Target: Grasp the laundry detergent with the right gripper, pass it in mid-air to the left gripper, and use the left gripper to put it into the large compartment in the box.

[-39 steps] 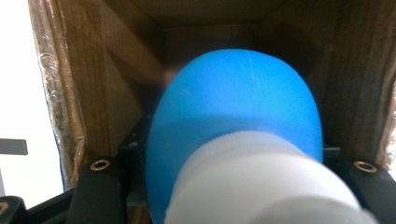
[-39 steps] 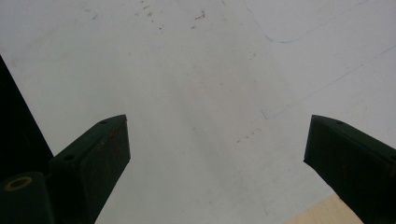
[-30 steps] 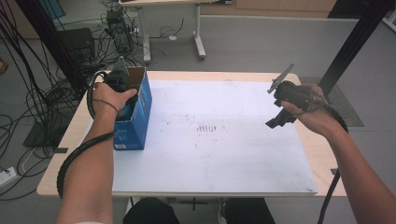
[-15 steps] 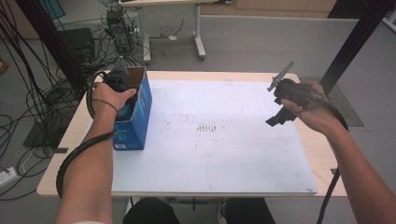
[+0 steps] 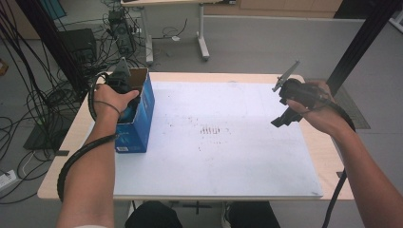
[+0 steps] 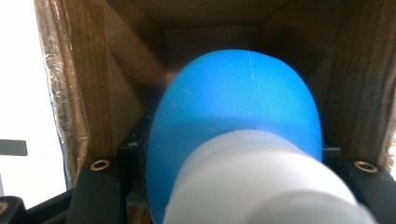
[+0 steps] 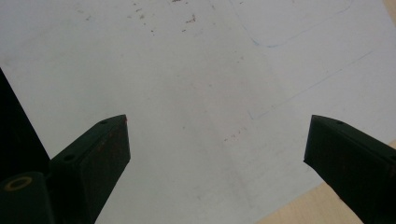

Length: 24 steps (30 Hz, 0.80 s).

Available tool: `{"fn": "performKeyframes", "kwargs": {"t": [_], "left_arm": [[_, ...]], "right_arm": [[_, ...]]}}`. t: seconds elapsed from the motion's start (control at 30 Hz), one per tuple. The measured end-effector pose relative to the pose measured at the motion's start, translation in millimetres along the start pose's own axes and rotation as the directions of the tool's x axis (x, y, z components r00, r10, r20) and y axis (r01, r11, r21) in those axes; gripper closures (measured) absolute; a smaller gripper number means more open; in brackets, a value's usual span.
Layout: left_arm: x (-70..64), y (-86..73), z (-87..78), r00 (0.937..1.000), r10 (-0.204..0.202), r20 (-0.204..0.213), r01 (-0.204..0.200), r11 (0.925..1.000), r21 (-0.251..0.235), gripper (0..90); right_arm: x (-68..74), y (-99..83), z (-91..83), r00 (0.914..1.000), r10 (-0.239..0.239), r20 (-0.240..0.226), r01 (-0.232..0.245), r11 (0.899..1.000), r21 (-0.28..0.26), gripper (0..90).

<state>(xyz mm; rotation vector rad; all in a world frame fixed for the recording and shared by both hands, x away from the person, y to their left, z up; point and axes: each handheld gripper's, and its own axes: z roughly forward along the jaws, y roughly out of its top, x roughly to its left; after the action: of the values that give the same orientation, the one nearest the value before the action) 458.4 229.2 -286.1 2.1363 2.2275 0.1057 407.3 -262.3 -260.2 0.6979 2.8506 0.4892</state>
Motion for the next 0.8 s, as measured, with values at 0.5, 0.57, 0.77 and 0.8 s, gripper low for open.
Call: {"fn": "performKeyframes", "kwargs": {"t": [0.5,0.57,0.77,0.8], "left_arm": [[0.1,-0.3,0.1,1.0,0.0,-0.003,0.0,1.0,-0.004,36.9],[0.2,-0.3,0.1,1.0,0.0,-0.003,0.0,1.0,-0.005,36.9],[-0.3,-0.6,0.0,1.0,0.003,-0.004,-0.003,1.0,-0.004,37.0],[-0.4,-0.6,-0.1,1.0,0.003,-0.004,-0.003,1.0,-0.004,37.0]], "right_arm": [[0.0,-0.4,-1.8,1.0,-0.003,0.001,0.003,1.0,0.008,6.7],[0.1,-0.4,-1.9,1.0,-0.002,0.0,0.002,1.0,0.007,6.7],[-0.3,-0.6,-2.1,1.0,-0.001,0.001,0.001,1.0,0.009,6.7],[-0.2,-0.7,-2.2,1.0,-0.001,0.001,0.001,1.0,0.01,6.7]]}}
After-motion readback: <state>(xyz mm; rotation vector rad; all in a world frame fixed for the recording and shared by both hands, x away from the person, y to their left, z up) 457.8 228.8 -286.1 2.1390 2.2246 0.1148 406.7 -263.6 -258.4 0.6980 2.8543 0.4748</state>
